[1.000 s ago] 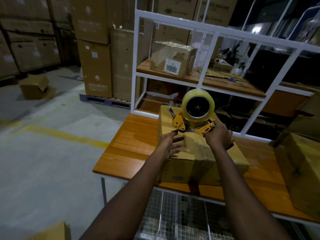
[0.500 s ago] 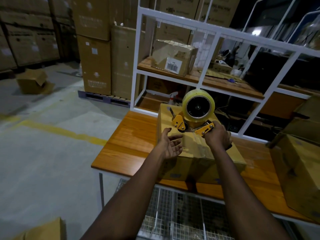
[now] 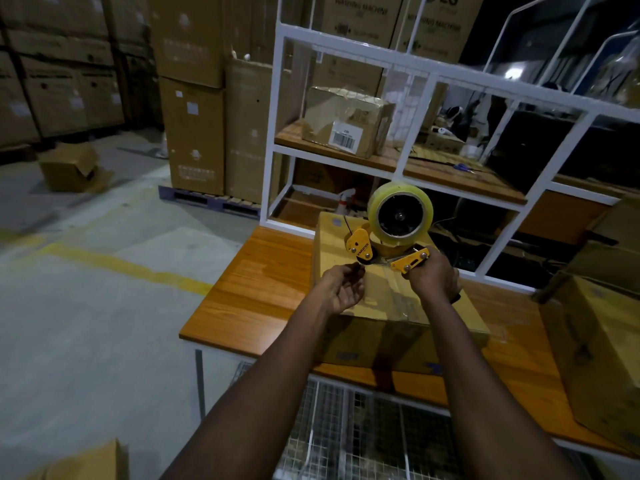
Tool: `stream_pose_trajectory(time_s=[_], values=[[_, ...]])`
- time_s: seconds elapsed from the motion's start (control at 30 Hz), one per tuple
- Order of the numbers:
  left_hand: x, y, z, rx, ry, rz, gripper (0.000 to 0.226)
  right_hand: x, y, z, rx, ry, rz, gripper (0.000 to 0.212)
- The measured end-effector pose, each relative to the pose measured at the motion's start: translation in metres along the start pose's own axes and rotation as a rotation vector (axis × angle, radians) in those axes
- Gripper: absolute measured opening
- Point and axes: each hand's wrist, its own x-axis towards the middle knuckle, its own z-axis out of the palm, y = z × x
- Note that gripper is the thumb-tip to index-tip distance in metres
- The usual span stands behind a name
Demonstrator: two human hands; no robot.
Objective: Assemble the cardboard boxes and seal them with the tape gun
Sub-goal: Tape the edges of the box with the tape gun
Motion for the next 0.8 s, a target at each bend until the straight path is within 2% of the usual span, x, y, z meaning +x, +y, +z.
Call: stream_pose_trajectory(time_s=[0.17, 0.37, 0.53, 0.7, 0.8], values=[[0.005, -0.003, 0.002, 0.014, 0.023, 0.047, 0.029, 0.0, 0.002, -0.001, 0.031, -0.016, 0.004, 0.025], [0.003, -0.009, -0.01, 0.277, 0.18, 0.297, 0.02, -0.004, 0.013, 0.005, 0.037, -0.069, -0.054, 0.014], [-0.003, -0.006, -0.055, 0.368, 0.285, 0.366, 0.01, -0.017, 0.022, 0.023, -0.018, -0.113, -0.11, 0.008], [-0.007, -0.001, -0.117, 0.38, 0.333, 0.392, 0.013, -0.008, 0.031, 0.022, -0.025, -0.064, -0.107, 0.013], [-0.007, -0.005, -0.12, 0.376, 0.314, 0.384, 0.016, -0.008, 0.034, 0.026, -0.04, -0.086, -0.141, 0.03]])
